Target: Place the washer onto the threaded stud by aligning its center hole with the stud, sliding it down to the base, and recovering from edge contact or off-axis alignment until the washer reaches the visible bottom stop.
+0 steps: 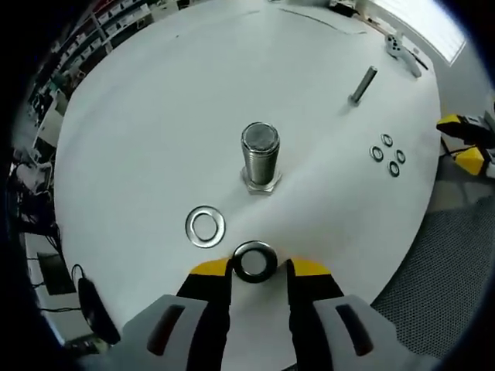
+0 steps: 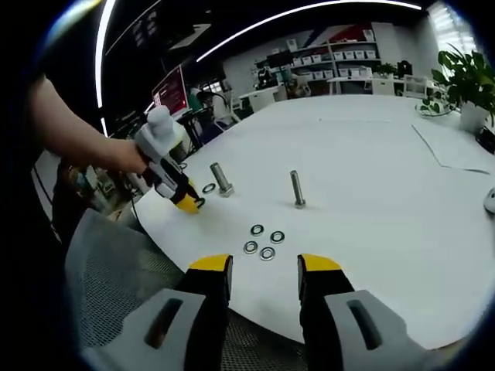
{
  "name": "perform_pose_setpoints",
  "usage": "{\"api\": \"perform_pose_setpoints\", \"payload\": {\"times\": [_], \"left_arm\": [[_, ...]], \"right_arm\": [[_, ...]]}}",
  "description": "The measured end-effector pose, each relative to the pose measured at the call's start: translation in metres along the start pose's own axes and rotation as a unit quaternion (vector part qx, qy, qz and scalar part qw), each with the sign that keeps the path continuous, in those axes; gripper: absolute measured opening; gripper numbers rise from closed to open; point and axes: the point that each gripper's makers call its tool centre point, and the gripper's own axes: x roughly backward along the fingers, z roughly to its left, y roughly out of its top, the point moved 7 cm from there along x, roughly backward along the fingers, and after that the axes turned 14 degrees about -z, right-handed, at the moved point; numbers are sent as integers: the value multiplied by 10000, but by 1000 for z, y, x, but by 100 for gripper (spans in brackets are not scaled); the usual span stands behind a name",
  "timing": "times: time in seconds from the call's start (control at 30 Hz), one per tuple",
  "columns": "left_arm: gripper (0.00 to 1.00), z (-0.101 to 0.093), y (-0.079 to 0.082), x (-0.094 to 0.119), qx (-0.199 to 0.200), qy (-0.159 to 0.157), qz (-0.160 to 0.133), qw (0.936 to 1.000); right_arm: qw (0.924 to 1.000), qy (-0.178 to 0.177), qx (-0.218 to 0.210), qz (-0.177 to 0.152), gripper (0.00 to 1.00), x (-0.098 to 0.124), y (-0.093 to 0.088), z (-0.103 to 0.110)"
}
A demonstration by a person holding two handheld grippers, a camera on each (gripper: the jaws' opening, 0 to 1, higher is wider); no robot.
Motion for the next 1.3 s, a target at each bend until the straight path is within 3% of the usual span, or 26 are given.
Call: {"api": "perform_pose_setpoints", "payload": {"times": [0.1,0.47,0.8,0.93,1.07,1.3], "left_arm": [[21,-1,0,0,-31,-16,-18,10000],[21,1,2,-2,-53,-92,140,9998],[21,1,9,-6,-286,-224,558,9978],[22,0,8,-5,-541,-291,517,9968],[21,1,7,-4,-444,-276,453,9976],[20,2,11,-5,-318,-270,662,9969]], "right_arm": [[10000,-9,-14,-9,37,0,0,0],[10000,-77,-20,-47,36,0,1,-2],[9999,-94,-33,-51,36,1,0,-2],[9999,-92,-38,-49,36,1,1,-2],[9999,-99,-42,-53,36,1,1,-2],[9999,-100,-39,-50,36,1,1,-2]]}}
